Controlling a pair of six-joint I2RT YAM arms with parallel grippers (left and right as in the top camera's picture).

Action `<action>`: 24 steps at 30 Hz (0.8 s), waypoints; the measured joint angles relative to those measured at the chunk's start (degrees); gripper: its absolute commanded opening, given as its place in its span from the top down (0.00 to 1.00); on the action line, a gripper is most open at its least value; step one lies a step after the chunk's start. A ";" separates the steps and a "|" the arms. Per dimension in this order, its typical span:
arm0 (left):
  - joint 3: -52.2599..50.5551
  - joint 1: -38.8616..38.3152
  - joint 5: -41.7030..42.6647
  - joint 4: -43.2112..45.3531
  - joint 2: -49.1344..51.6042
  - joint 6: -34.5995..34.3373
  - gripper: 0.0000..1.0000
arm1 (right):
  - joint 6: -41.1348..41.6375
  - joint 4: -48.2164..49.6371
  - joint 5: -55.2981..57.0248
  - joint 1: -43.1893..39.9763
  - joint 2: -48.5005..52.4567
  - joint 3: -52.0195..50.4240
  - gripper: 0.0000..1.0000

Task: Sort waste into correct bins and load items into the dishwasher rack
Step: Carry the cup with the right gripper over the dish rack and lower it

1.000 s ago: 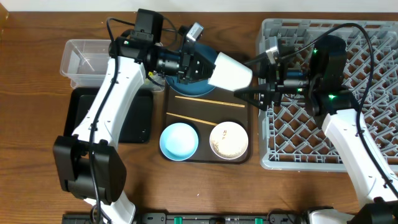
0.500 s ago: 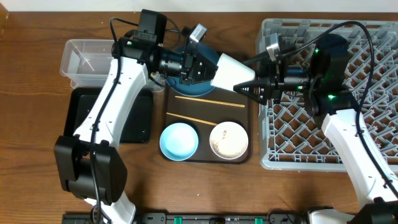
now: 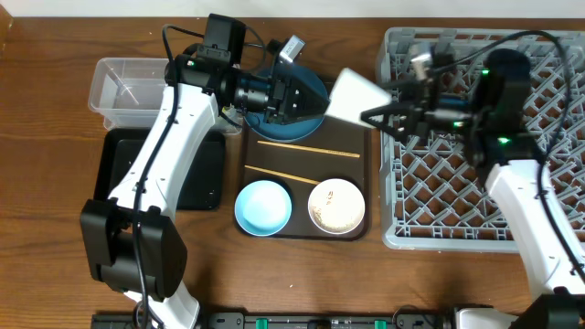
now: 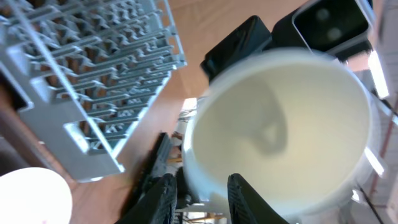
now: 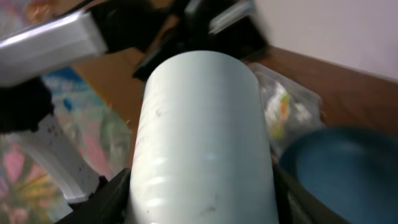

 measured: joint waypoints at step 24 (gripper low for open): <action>0.00 0.00 -54.47 -1.68 0.00 0.00 0.62 | -1.07 -73.09 63.58 4.87 -4.74 21.86 0.51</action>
